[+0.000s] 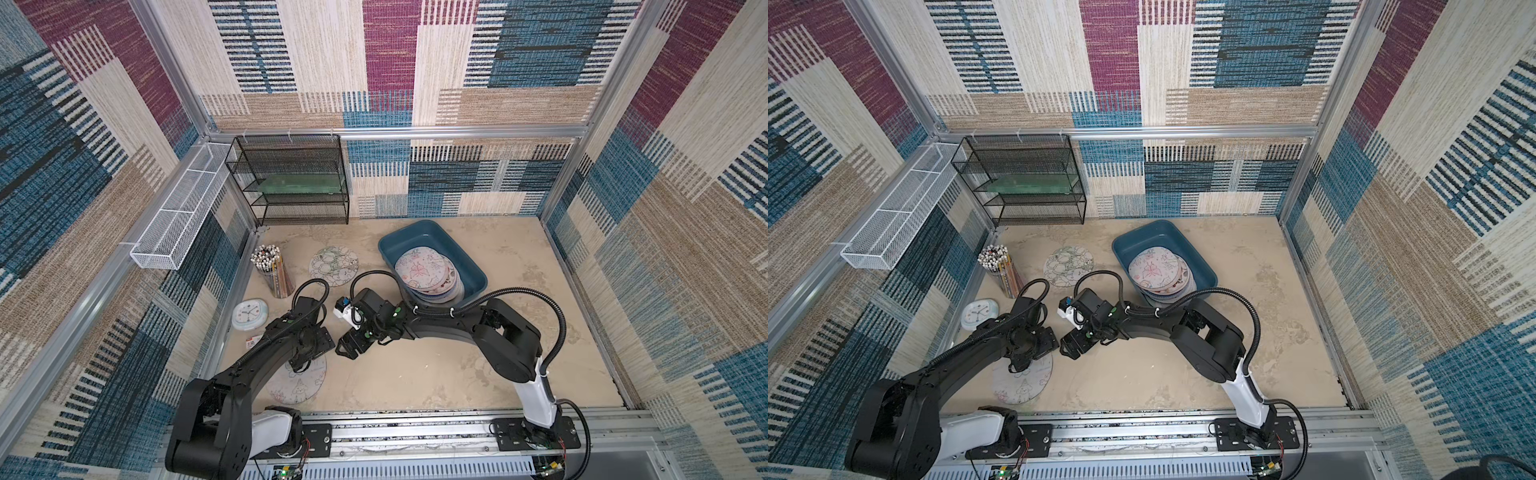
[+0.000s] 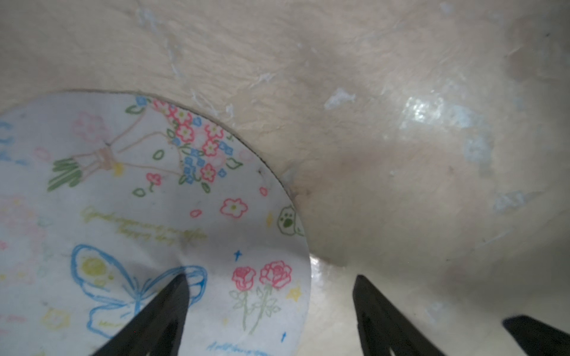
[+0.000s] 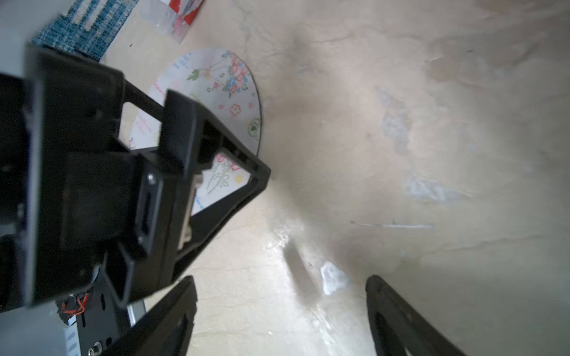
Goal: Put the coasters into the storage box
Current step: Pick up the coaster from the center of the board.
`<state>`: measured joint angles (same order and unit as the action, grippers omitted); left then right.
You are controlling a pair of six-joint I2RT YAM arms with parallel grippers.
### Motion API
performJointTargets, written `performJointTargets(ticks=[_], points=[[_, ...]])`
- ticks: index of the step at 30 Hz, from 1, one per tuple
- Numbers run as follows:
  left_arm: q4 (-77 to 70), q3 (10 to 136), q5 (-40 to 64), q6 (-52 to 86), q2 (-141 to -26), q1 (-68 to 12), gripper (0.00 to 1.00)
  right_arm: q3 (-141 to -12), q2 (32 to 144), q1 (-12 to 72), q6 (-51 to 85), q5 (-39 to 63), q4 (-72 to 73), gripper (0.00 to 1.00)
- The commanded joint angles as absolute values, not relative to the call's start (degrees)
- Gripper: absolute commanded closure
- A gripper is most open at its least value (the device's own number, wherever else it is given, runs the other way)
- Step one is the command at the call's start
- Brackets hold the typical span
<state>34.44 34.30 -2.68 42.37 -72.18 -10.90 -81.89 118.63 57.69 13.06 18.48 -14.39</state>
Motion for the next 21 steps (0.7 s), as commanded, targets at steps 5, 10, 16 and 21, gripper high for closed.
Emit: performJointTargets(ticks=[5,10,16,21], points=[[33.1,34.2,-1.7,42.3,-74.7,-10.8,0.23,-79.4,113.6,55.4,13.1,16.8,-12.3,0.12],[33.3,34.1,-2.0,42.2,-75.1,-10.8,0.35,-77.7,110.4,53.6,12.8,16.6,-11.6,0.12],[33.4,34.3,-2.2,42.1,-75.9,-10.8,0.43,-75.4,106.8,51.4,12.2,16.8,-10.6,0.12],[33.4,35.1,-1.9,42.0,-77.9,-10.8,0.42,-73.9,104.8,50.1,11.9,16.9,-9.9,0.12]])
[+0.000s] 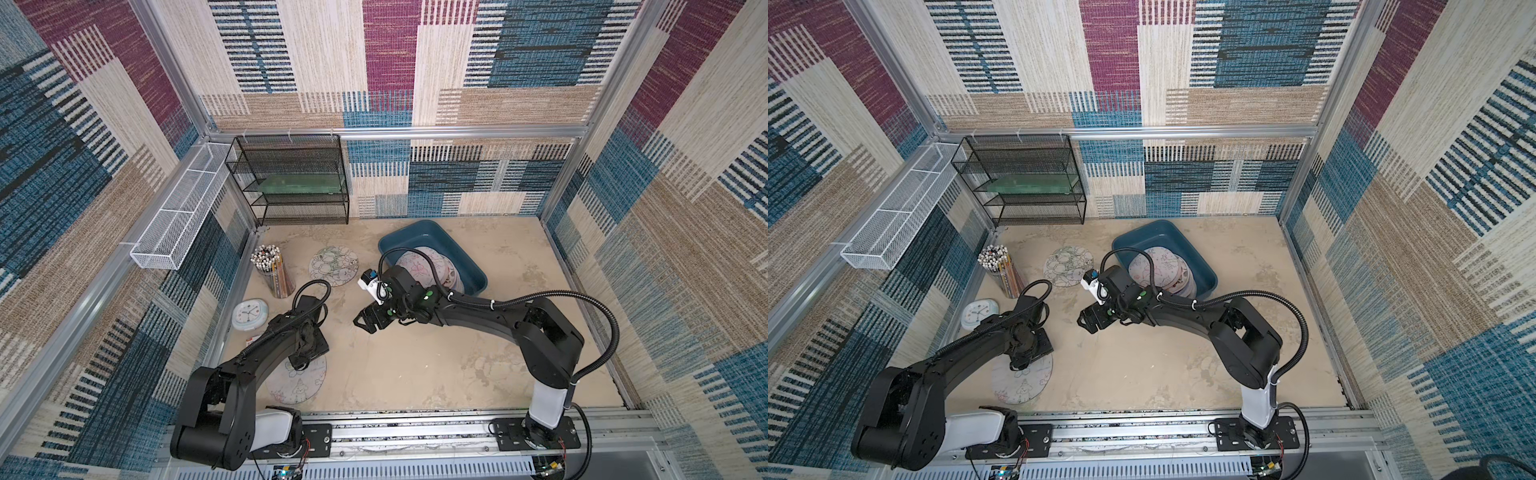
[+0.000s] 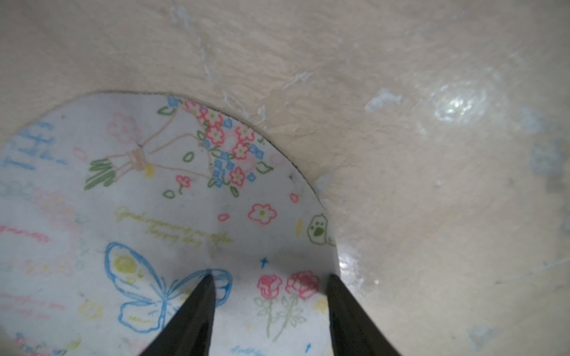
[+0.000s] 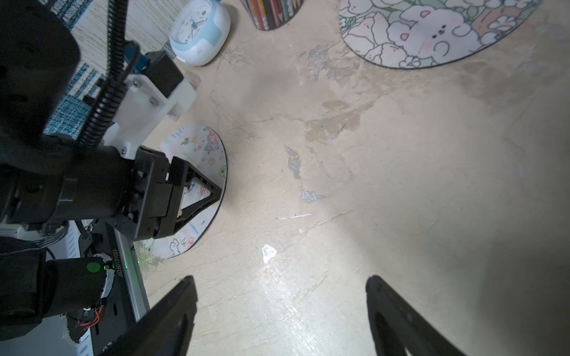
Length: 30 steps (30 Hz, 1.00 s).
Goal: Put the coasters into the storage box
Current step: Pick up the coaster from the center of the board.
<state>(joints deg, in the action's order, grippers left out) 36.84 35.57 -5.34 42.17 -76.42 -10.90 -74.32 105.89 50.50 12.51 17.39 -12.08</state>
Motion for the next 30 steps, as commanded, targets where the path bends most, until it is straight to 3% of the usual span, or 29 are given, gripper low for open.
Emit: performJointTargets(ticks=[1,6,14,17,22,30], points=[[33.4,35.3,-1.9,42.1,-78.2,-10.8,0.39,-73.6,104.6,49.9,11.8,17.1,-9.7,0.12],[33.1,36.3,-1.8,42.3,-79.0,-10.8,0.29,-73.0,104.8,49.5,11.9,18.1,-9.1,0.12],[34.9,37.8,-1.3,41.1,-82.9,-10.9,0.34,-72.2,104.5,48.9,11.6,18.8,-8.4,0.12],[34.7,37.7,-0.8,41.1,-83.0,-11.0,0.44,-71.5,103.9,48.5,11.6,19.0,-7.8,0.12],[34.6,37.7,-0.9,41.5,-82.4,-11.2,0.71,-70.9,103.9,47.8,11.5,19.6,-7.5,0.12],[34.0,39.3,0.1,41.3,-81.3,-11.9,0.91,-70.6,104.9,47.6,11.6,20.3,-7.4,0.12]])
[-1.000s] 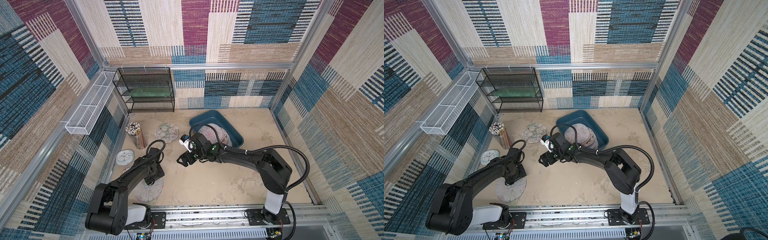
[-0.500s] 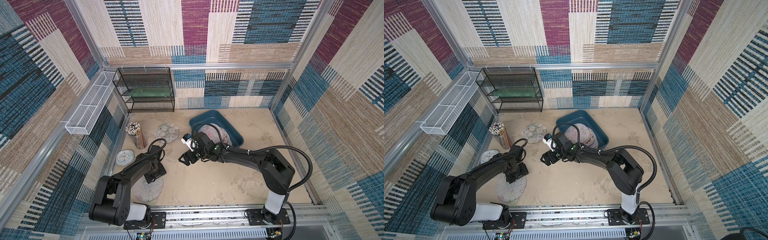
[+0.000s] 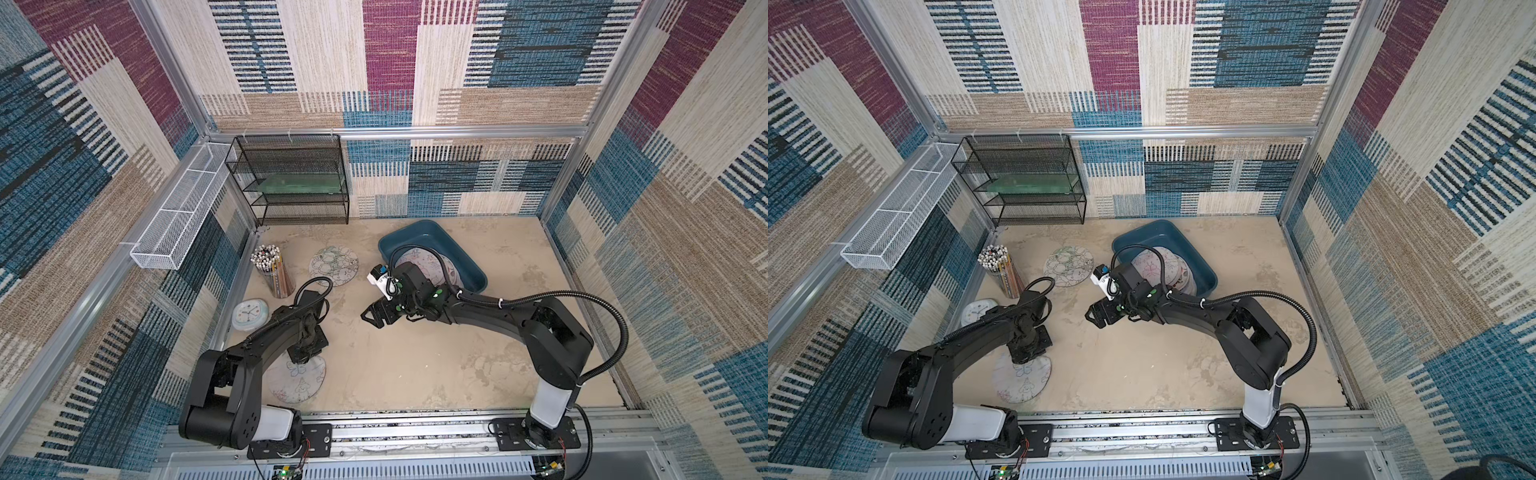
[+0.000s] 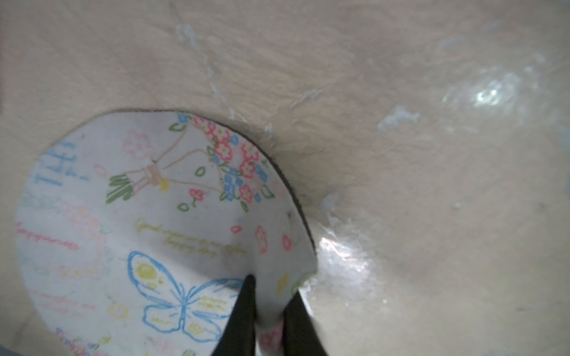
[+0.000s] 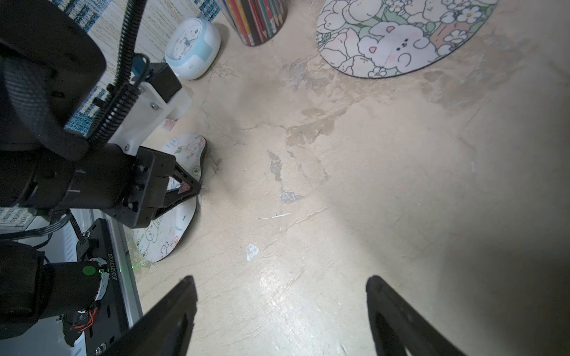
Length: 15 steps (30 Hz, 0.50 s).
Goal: Put the coasters into the storage box
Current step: Pick up the coaster from the center of the board.
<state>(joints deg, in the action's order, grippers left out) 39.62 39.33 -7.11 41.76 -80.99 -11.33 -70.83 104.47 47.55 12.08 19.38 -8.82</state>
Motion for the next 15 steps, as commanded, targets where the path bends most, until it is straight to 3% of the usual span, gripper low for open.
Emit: performJointTargets(ticks=[1,3,15], points=[[33.8,39.8,0.3,41.3,-81.0,-12.1,0.93,-70.5,105.0,47.6,11.7,20.5,-7.1,0.12],[33.7,41.2,0.9,41.2,-80.4,-12.8,1.0,-69.9,105.2,47.8,11.5,21.0,-6.2,0.12],[30.6,50.3,5.3,42.0,-81.2,-15.9,1.0,-68.9,107.1,51.1,11.3,23.2,-2.1,0.11]])
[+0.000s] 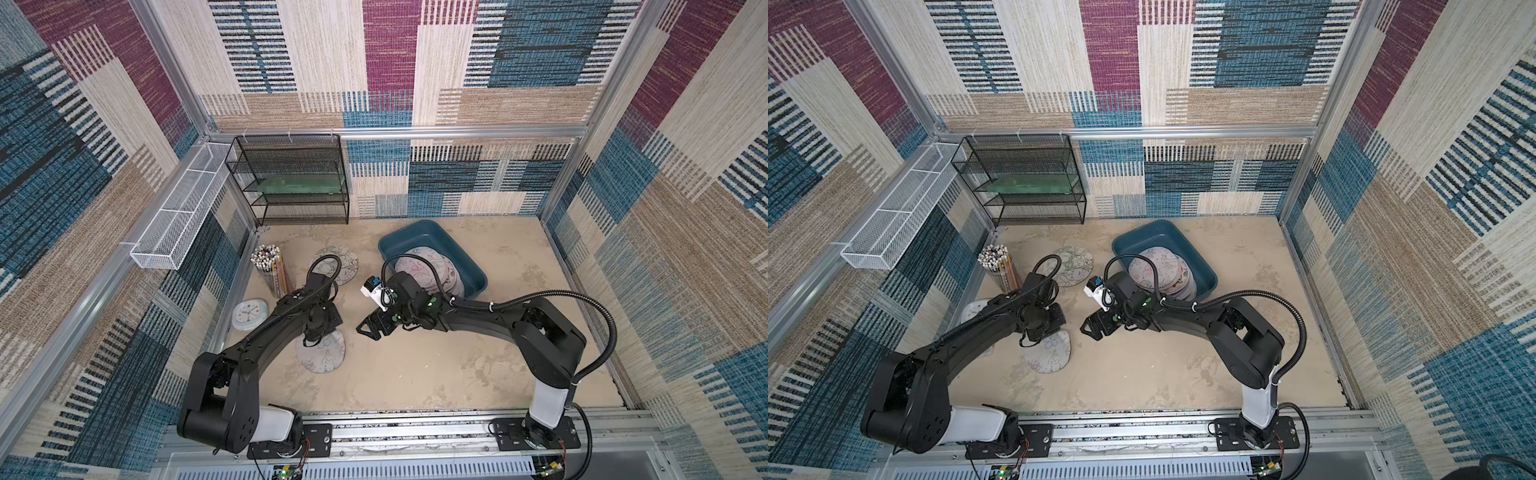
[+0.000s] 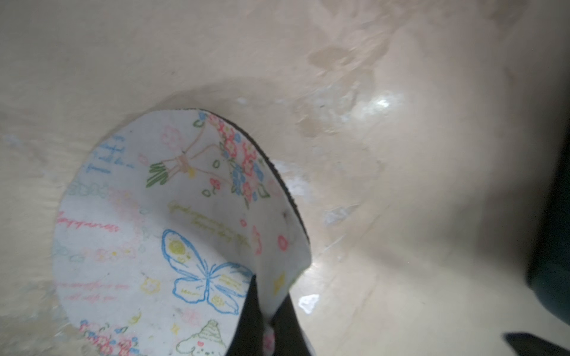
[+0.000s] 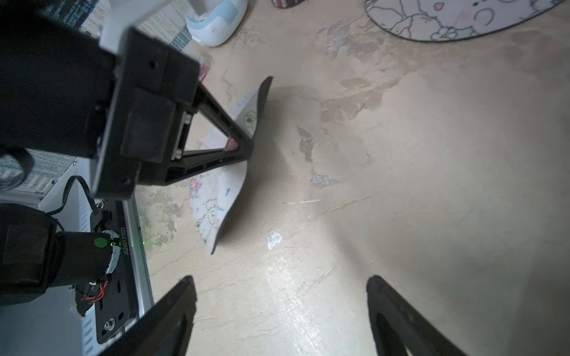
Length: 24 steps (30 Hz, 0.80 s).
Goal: Put the coasters into the storage box
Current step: Pick up the coaster from the center of the board.
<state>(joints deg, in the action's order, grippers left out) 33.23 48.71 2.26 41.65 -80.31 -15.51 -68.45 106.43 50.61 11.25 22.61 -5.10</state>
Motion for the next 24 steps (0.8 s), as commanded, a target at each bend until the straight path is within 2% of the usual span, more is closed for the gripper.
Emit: performJointTargets(ticks=[1,9,13,17,24], points=[[30.2,51.0,5.8,42.2,-81.9,-16.0,1.0,-69.2,107.4,51.4,11.5,23.4,-2.0,0.11],[28.2,56.6,8.5,42.2,-86.8,-18.4,1.0,-72.1,111.5,52.9,13.6,21.2,-1.9,0.11],[27.5,57.8,9.3,42.3,-87.3,-18.8,1.0,-72.4,112.8,52.9,15.0,18.7,-1.5,0.22],[26.8,58.1,10.4,42.8,-87.1,-19.1,1.0,-72.6,113.6,53.1,15.0,15.7,-0.3,0.28],[26.5,58.0,10.9,43.0,-86.6,-19.2,1.0,-73.1,115.0,52.9,16.7,15.6,1.7,0.65]])
